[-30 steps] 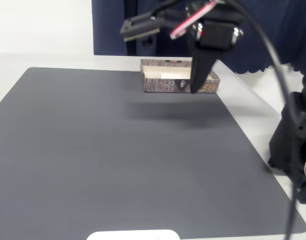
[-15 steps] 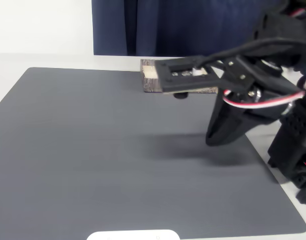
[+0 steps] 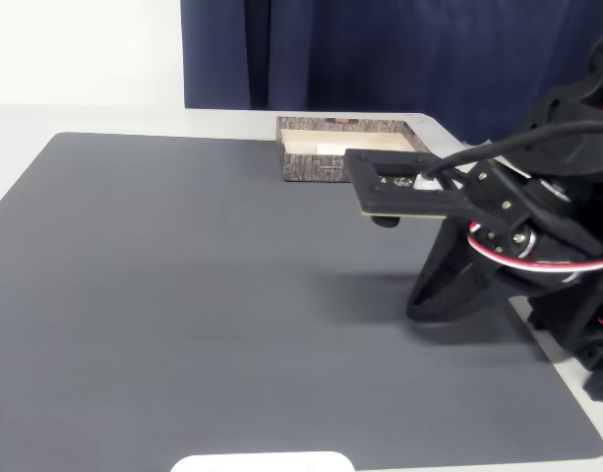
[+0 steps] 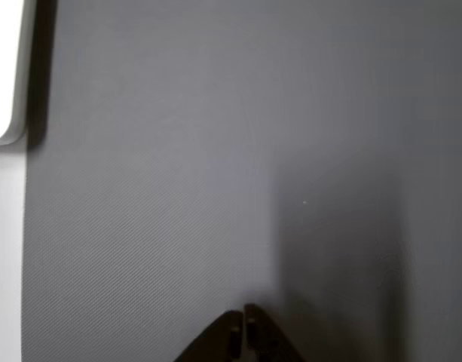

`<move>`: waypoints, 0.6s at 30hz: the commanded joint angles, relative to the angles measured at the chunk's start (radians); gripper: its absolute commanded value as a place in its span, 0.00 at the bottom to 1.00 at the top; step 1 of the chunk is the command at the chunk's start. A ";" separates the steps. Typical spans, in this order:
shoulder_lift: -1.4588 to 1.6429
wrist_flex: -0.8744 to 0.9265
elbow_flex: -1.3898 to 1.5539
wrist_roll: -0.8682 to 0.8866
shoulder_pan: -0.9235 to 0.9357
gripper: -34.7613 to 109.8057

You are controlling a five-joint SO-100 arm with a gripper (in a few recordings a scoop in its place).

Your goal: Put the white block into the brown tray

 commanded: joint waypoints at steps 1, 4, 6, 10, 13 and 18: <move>0.058 -0.012 0.018 0.028 -0.011 0.24; 0.086 -0.028 0.061 0.075 -0.018 0.24; 0.086 -0.029 0.071 0.084 -0.025 0.24; 0.086 -0.029 0.091 0.097 -0.028 0.24; 0.086 -0.029 0.100 0.087 -0.025 0.24; 0.086 0.012 0.106 0.074 -0.023 0.24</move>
